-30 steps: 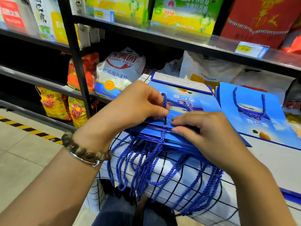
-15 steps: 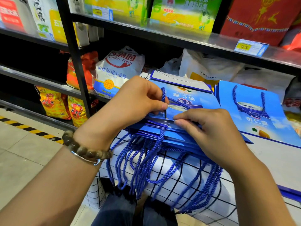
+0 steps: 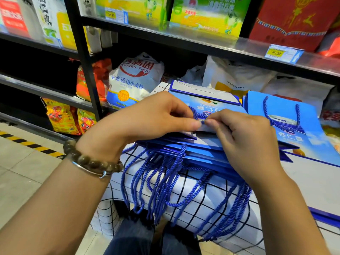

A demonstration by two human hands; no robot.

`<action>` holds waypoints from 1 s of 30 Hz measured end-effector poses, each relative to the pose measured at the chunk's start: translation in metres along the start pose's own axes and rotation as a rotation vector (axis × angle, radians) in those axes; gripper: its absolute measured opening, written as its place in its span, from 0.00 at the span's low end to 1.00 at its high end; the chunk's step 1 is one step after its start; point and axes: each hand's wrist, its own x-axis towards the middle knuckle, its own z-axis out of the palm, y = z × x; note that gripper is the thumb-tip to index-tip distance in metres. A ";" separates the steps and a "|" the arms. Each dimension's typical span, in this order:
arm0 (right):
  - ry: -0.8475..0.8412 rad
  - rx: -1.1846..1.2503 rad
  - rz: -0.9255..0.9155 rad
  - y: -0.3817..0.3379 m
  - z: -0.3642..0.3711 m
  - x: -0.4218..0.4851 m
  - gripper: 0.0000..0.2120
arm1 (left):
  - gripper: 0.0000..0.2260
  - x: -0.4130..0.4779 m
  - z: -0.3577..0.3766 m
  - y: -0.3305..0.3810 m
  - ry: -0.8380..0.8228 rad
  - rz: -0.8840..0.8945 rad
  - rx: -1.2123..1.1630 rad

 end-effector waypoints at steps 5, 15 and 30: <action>-0.009 0.056 -0.096 0.004 0.000 -0.001 0.02 | 0.10 0.009 0.014 -0.005 0.090 -0.017 0.032; 0.053 -0.083 -0.280 0.004 0.010 -0.006 0.06 | 0.16 0.014 0.021 -0.010 0.006 -0.091 -0.266; 0.032 0.044 -0.247 0.008 0.014 -0.021 0.02 | 0.07 0.012 0.022 -0.006 0.020 -0.129 -0.374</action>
